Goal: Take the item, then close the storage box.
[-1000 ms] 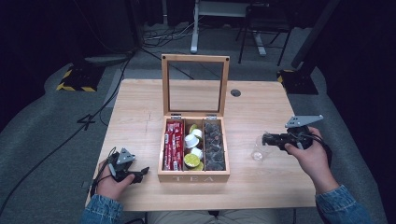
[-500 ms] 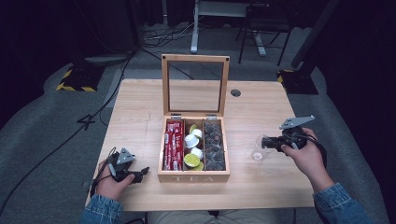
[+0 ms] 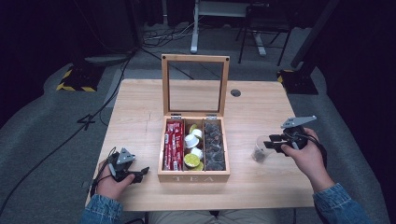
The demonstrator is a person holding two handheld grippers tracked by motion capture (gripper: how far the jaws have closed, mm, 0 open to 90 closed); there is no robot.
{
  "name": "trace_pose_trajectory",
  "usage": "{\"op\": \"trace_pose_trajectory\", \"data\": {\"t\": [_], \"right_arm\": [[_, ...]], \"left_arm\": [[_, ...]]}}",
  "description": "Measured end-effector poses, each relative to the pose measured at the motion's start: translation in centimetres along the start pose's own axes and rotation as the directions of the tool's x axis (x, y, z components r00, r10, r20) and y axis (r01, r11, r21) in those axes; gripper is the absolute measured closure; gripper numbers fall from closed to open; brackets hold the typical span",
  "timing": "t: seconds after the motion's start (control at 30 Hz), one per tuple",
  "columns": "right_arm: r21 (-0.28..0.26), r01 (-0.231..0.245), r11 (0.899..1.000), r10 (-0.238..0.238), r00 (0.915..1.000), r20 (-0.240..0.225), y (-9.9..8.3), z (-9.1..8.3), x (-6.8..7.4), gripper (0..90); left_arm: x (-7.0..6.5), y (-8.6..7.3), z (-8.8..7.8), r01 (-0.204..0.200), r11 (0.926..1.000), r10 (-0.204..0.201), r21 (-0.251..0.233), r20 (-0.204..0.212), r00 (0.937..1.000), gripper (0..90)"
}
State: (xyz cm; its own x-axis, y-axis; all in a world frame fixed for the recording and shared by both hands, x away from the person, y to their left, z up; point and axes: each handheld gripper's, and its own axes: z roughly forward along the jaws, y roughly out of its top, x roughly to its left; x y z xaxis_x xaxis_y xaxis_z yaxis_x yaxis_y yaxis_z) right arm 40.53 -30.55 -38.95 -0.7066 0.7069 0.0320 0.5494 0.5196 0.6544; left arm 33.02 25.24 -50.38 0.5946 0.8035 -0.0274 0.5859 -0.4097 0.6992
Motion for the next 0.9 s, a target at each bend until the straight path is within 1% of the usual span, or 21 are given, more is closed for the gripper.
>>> {"op": "trace_pose_trajectory", "data": {"t": [0.17,0.23,0.27,0.37,0.43,0.57,0.63,0.73,0.9], "right_arm": [[-0.033,-0.027,0.999,0.026,0.9996,-0.014,0.0,0.0,-0.1,55.3],[-0.065,-0.038,0.997,0.036,0.9990,-0.025,0.1,0.0,-0.2,52.8],[-0.079,-0.035,0.996,0.033,0.9991,-0.027,0.2,-0.1,-0.3,51.6],[-0.126,-0.043,0.991,0.039,0.9987,-0.033,0.6,-0.3,-0.4,48.0],[-0.155,-0.048,0.987,0.044,0.9986,-0.030,0.8,-0.6,-0.4,45.5],[-0.189,-0.055,0.980,0.050,0.9982,-0.032,1.4,-1.0,-0.4,43.4],[-0.210,-0.052,0.976,0.047,0.9984,-0.031,1.8,-1.3,-0.4,42.7],[-0.227,-0.043,0.973,0.036,0.9988,-0.034,2.5,-1.6,-0.4,41.4],[-0.268,-0.025,0.963,0.017,0.9993,-0.033,4.2,-1.9,-0.3,39.1]], "left_arm": [[0.1,0.1,0.0,-0.001,1.0000,0.001,0.001,-0.003,1.0000,22.0],[0.1,0.1,0.0,0.000,1.0000,0.000,0.001,-0.003,1.0000,21.9],[0.0,0.1,0.1,0.004,1.0000,-0.004,0.001,-0.003,1.0000,21.9],[0.1,0.1,0.1,0.011,0.9999,-0.011,-0.003,-0.005,0.9999,21.9],[0.1,0.2,0.2,0.007,1.0000,-0.007,0.000,-0.006,1.0000,21.8],[0.1,0.2,0.2,0.008,1.0000,-0.008,-0.002,-0.009,0.9999,21.6],[0.1,0.2,0.2,0.008,1.0000,-0.008,-0.001,-0.010,0.9999,21.5],[0.1,0.2,0.2,0.006,1.0000,-0.006,-0.002,-0.010,0.9999,21.5],[0.1,0.2,0.2,0.007,1.0000,-0.007,-0.002,-0.010,0.9999,21.5]]}}
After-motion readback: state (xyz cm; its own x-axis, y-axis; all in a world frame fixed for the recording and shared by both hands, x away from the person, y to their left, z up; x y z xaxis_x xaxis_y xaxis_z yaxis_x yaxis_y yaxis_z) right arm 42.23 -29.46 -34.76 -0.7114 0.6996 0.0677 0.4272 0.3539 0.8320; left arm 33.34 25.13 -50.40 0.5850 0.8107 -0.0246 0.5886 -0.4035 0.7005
